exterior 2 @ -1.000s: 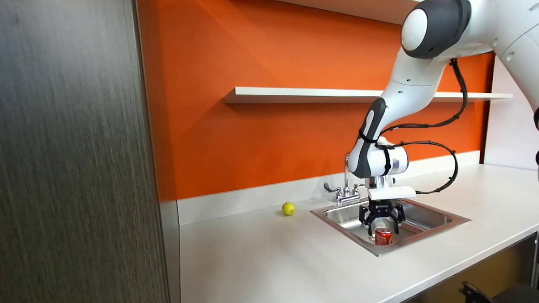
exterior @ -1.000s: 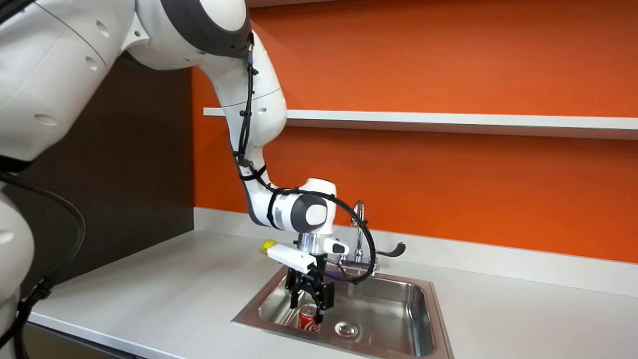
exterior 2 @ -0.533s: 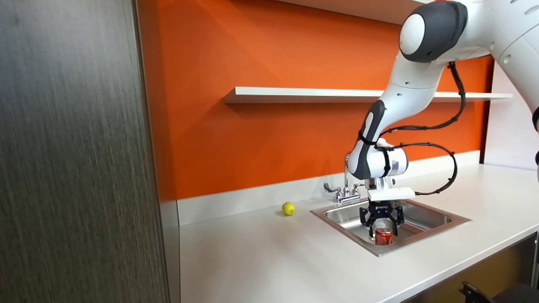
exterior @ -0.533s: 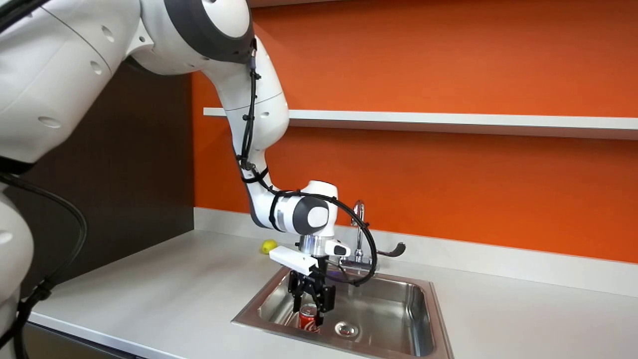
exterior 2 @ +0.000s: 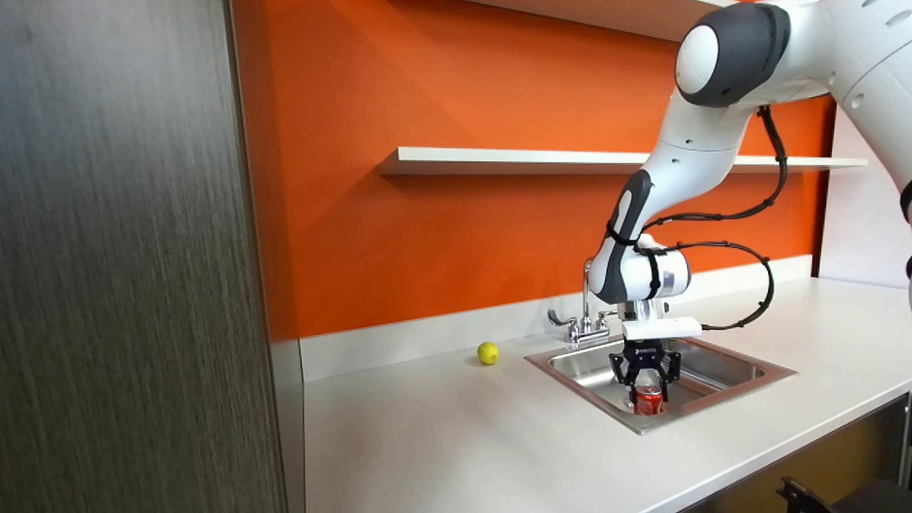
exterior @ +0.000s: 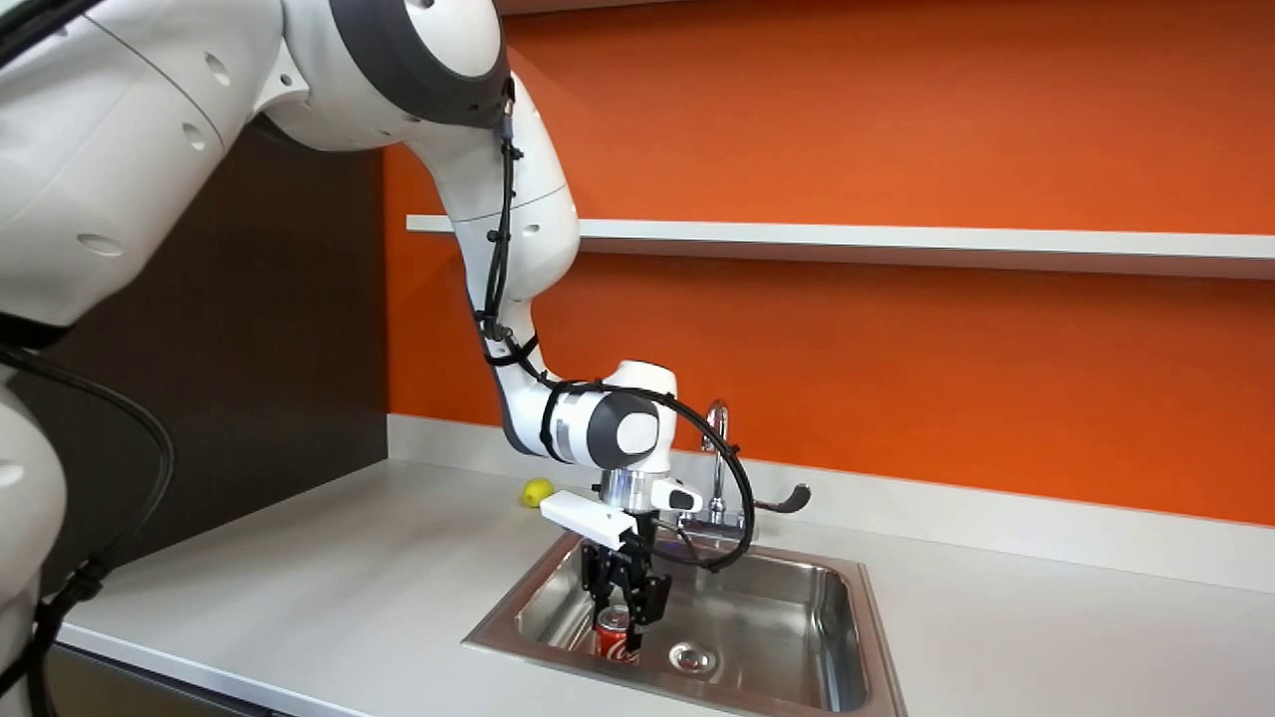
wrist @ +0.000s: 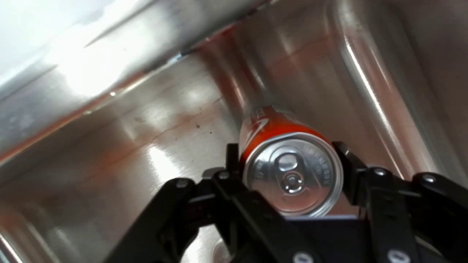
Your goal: Remove the can from the sink
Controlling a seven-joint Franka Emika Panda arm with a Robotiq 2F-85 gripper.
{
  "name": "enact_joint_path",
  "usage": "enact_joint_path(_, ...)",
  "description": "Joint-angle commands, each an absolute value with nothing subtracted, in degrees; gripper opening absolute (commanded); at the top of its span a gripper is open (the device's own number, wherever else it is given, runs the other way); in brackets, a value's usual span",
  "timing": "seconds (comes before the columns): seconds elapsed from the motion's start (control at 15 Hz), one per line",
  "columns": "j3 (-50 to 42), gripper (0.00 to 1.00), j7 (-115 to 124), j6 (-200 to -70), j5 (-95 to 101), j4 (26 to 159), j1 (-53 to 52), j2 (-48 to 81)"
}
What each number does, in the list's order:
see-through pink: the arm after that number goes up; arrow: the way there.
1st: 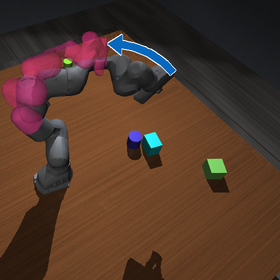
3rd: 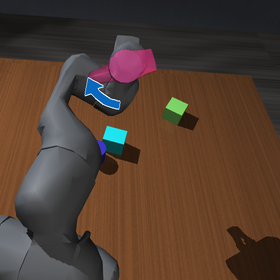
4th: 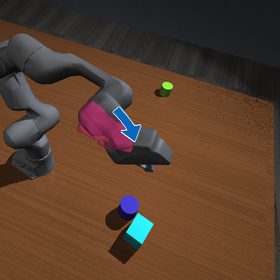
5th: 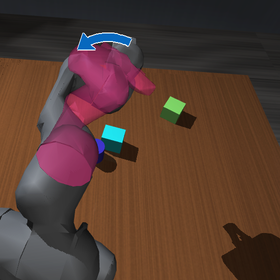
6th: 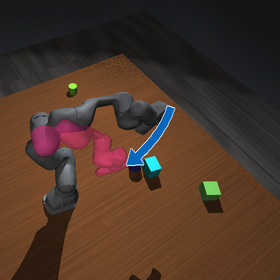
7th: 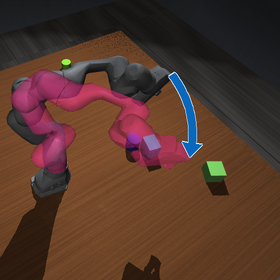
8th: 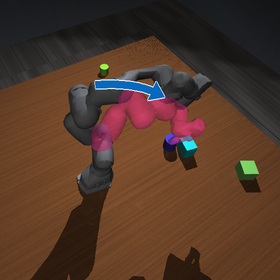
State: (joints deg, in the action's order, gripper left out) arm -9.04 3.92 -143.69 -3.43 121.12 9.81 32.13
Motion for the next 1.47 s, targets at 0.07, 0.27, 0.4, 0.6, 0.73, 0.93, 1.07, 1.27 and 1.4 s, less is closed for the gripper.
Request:
enact_joint_path(0.07,-10.4,0.38,5.9,-142.4,-2.2,122.6,8.8,28.2)
enact_joint_path(0.27,-12.0,0.38,7.1,-142.3,-0.6,124.4,7.7,24.7)
enact_joint_path(0.4,-13.0,0.38,7.8,-141.9,0.7,125.5,7.0,22.2)
enact_joint_path(0.6,-14.2,0.38,9.6,-141.2,3.8,127.4,5.7,18.1)
enact_joint_path(0.73,-14.6,0.38,11.1,-140.2,6.6,128.6,4.8,15.0)
enact_joint_path(0.93,-14.1,0.38,13.4,-138.5,10.7,129.8,3.6,10.9)
enact_joint_path(1.07,-13.3,0.38,14.6,-136.9,12.7,130.1,3.0,8.5)
enact_joint_path(1.27,-11.9,0.38,16.2,-134.7,15.0,129.9,2.1,5.8)
enact_joint_path(1.4,-10.8,0.38,16.6,-133.4,16.1,129.7,1.7,4.5)
